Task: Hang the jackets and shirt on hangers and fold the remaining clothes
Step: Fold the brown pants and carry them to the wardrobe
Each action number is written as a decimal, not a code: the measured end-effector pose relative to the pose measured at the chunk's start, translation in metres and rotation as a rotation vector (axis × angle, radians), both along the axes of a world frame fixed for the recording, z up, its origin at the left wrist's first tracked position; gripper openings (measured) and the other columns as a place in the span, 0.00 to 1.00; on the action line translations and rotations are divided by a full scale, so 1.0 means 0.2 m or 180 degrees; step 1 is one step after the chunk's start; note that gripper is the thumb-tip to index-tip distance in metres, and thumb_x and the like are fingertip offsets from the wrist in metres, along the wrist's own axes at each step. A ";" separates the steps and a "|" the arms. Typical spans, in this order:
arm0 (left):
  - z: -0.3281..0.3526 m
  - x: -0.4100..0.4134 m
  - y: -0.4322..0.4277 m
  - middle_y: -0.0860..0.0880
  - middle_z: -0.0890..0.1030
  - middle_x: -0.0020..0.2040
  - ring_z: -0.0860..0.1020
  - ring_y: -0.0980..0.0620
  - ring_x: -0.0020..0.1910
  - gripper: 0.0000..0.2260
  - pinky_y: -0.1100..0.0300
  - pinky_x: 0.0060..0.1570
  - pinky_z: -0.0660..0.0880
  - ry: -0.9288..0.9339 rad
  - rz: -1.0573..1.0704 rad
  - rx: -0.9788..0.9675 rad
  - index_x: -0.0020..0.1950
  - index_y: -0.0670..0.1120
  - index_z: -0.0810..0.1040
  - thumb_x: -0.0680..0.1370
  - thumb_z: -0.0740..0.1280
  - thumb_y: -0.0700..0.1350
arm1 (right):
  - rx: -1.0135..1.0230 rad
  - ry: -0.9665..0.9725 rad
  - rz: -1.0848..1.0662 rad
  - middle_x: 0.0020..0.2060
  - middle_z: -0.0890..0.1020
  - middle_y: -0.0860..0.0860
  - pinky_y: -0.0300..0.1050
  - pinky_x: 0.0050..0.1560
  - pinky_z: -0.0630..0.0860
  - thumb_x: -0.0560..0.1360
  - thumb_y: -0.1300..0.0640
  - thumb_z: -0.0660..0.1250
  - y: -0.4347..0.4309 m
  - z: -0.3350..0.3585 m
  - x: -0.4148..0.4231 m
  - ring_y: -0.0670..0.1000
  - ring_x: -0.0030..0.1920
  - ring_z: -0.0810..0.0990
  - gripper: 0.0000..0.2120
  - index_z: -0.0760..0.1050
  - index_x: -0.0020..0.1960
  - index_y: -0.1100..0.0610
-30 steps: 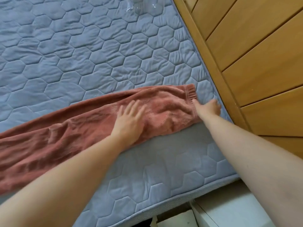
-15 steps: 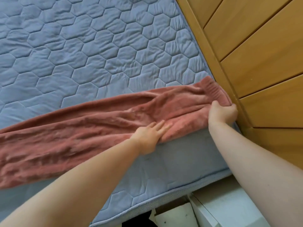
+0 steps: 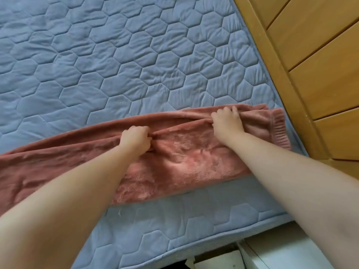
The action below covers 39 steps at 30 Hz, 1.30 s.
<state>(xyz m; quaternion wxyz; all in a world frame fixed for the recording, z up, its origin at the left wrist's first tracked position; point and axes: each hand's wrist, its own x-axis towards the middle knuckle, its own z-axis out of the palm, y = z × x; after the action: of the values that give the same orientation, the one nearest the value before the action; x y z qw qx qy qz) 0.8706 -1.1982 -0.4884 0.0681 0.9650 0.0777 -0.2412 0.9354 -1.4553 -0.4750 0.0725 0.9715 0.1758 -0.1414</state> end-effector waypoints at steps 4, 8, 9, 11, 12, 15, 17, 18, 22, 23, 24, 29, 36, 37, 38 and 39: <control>0.05 0.13 0.08 0.41 0.80 0.52 0.76 0.38 0.52 0.07 0.50 0.49 0.70 -0.0785 0.0031 -0.0310 0.50 0.42 0.78 0.78 0.64 0.44 | 0.0418 -0.0643 -0.0195 0.48 0.79 0.61 0.55 0.62 0.63 0.72 0.64 0.63 0.00 0.06 0.13 0.62 0.54 0.73 0.07 0.76 0.49 0.63; 0.06 0.16 0.04 0.40 0.77 0.54 0.72 0.39 0.55 0.08 0.48 0.52 0.65 -0.1390 0.0364 0.0103 0.53 0.40 0.76 0.79 0.63 0.44 | 0.0811 -0.1206 -0.0281 0.46 0.78 0.60 0.63 0.64 0.66 0.72 0.63 0.68 -0.01 0.02 0.14 0.63 0.51 0.75 0.05 0.77 0.48 0.63; 0.06 0.14 0.02 0.41 0.76 0.57 0.71 0.39 0.58 0.09 0.47 0.54 0.64 -0.1370 0.0526 0.0139 0.56 0.41 0.75 0.79 0.63 0.44 | 0.0866 -0.1208 -0.0351 0.51 0.78 0.61 0.64 0.65 0.65 0.72 0.62 0.68 0.00 0.01 0.11 0.63 0.54 0.75 0.10 0.77 0.52 0.63; 0.05 0.08 -0.06 0.41 0.74 0.60 0.70 0.38 0.60 0.13 0.46 0.58 0.64 -0.1431 0.0628 0.0006 0.60 0.42 0.74 0.76 0.63 0.43 | 0.0910 -0.0942 -0.0539 0.62 0.73 0.63 0.64 0.68 0.60 0.73 0.59 0.68 0.01 -0.01 0.03 0.64 0.64 0.70 0.20 0.72 0.64 0.63; 0.04 0.04 -0.12 0.39 0.75 0.58 0.72 0.37 0.57 0.14 0.46 0.57 0.65 -0.1578 0.0324 -0.0171 0.59 0.41 0.75 0.75 0.62 0.42 | 0.0927 -0.0880 -0.0500 0.64 0.71 0.64 0.64 0.69 0.60 0.72 0.59 0.69 0.00 -0.02 -0.02 0.64 0.66 0.69 0.24 0.70 0.66 0.63; 0.00 -0.18 -0.31 0.39 0.78 0.53 0.76 0.38 0.53 0.13 0.46 0.56 0.66 -0.1883 -0.1620 -0.0713 0.52 0.41 0.78 0.70 0.62 0.41 | 0.0903 -0.0954 -0.0001 0.63 0.74 0.63 0.64 0.67 0.65 0.68 0.60 0.73 -0.08 -0.08 -0.23 0.62 0.65 0.69 0.25 0.72 0.63 0.62; -0.04 -0.29 -0.40 0.42 0.78 0.60 0.75 0.40 0.60 0.17 0.44 0.63 0.67 -0.1438 -0.2507 -0.0699 0.58 0.44 0.79 0.75 0.58 0.47 | 0.0914 -0.0974 -0.0129 0.63 0.74 0.63 0.63 0.67 0.65 0.67 0.60 0.73 -0.18 -0.09 -0.32 0.61 0.65 0.69 0.24 0.73 0.62 0.62; -0.06 -0.31 -0.44 0.43 0.75 0.66 0.72 0.41 0.66 0.21 0.42 0.65 0.66 -0.1032 -0.2514 -0.0595 0.65 0.46 0.76 0.77 0.55 0.50 | 0.0946 -0.0993 -0.0403 0.63 0.74 0.63 0.63 0.67 0.65 0.68 0.60 0.73 -0.24 -0.08 -0.33 0.61 0.65 0.69 0.23 0.73 0.62 0.62; -0.10 -0.24 -0.50 0.51 0.46 0.79 0.45 0.48 0.78 0.26 0.39 0.72 0.47 0.0072 -0.1505 -0.0244 0.78 0.55 0.47 0.82 0.47 0.58 | 0.1149 -0.0704 -0.2048 0.69 0.67 0.61 0.58 0.71 0.60 0.73 0.54 0.71 -0.46 0.01 -0.29 0.62 0.70 0.64 0.31 0.64 0.70 0.62; -0.12 -0.22 -0.51 0.51 0.44 0.79 0.42 0.49 0.78 0.26 0.39 0.72 0.46 0.0125 -0.1496 -0.0132 0.78 0.55 0.44 0.82 0.46 0.59 | 0.1354 -0.0471 -0.2499 0.71 0.65 0.61 0.56 0.72 0.59 0.72 0.52 0.71 -0.50 0.02 -0.26 0.60 0.71 0.62 0.35 0.60 0.73 0.62; -0.13 -0.20 -0.51 0.52 0.43 0.79 0.42 0.49 0.78 0.26 0.38 0.72 0.47 0.0167 -0.1534 -0.0059 0.78 0.56 0.43 0.82 0.46 0.59 | 0.1611 -0.0194 -0.2927 0.72 0.64 0.60 0.54 0.71 0.60 0.71 0.50 0.72 -0.53 0.03 -0.22 0.59 0.72 0.62 0.40 0.56 0.74 0.62; -0.14 -0.13 -0.51 0.53 0.42 0.79 0.42 0.51 0.77 0.27 0.37 0.71 0.50 0.0350 -0.1528 0.0071 0.78 0.57 0.42 0.81 0.46 0.61 | 0.2137 0.0953 -0.3839 0.60 0.79 0.58 0.49 0.58 0.74 0.64 0.50 0.79 -0.62 0.09 -0.05 0.58 0.58 0.78 0.33 0.72 0.64 0.62; -0.04 -0.25 -0.70 0.47 0.50 0.79 0.47 0.44 0.78 0.26 0.30 0.67 0.51 -0.0622 -0.1613 -0.0410 0.78 0.55 0.53 0.80 0.50 0.58 | 0.1472 -0.0229 -0.3649 0.47 0.83 0.57 0.45 0.44 0.75 0.69 0.55 0.70 -0.60 0.15 -0.02 0.59 0.47 0.81 0.11 0.79 0.48 0.60; -0.05 -0.27 -0.71 0.48 0.49 0.79 0.46 0.44 0.78 0.26 0.29 0.66 0.50 -0.0462 -0.1567 -0.0408 0.78 0.57 0.51 0.80 0.48 0.59 | 0.1255 -0.0273 -0.3646 0.49 0.82 0.59 0.47 0.46 0.75 0.69 0.56 0.69 -0.61 0.15 -0.03 0.61 0.49 0.81 0.12 0.79 0.50 0.60; -0.07 -0.26 -0.71 0.49 0.45 0.79 0.43 0.45 0.78 0.26 0.30 0.67 0.49 -0.0164 -0.1463 -0.0367 0.78 0.58 0.48 0.80 0.47 0.61 | 0.1063 -0.0336 -0.3616 0.51 0.82 0.60 0.48 0.48 0.75 0.70 0.56 0.68 -0.62 0.15 -0.04 0.62 0.51 0.80 0.12 0.79 0.51 0.61; -0.09 -0.24 -0.71 0.50 0.42 0.79 0.40 0.46 0.77 0.26 0.30 0.68 0.47 0.0196 -0.1361 -0.0331 0.78 0.59 0.44 0.80 0.46 0.62 | 0.0899 -0.0418 -0.3559 0.52 0.82 0.60 0.49 0.50 0.75 0.71 0.57 0.68 -0.63 0.15 -0.04 0.63 0.53 0.80 0.12 0.79 0.52 0.62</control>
<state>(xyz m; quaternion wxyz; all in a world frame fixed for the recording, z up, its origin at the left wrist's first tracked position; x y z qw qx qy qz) 0.8217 -1.3412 -0.5072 0.0627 0.9468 -0.1391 -0.2832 0.9273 -1.5810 -0.4441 -0.1328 0.9238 -0.3517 -0.0728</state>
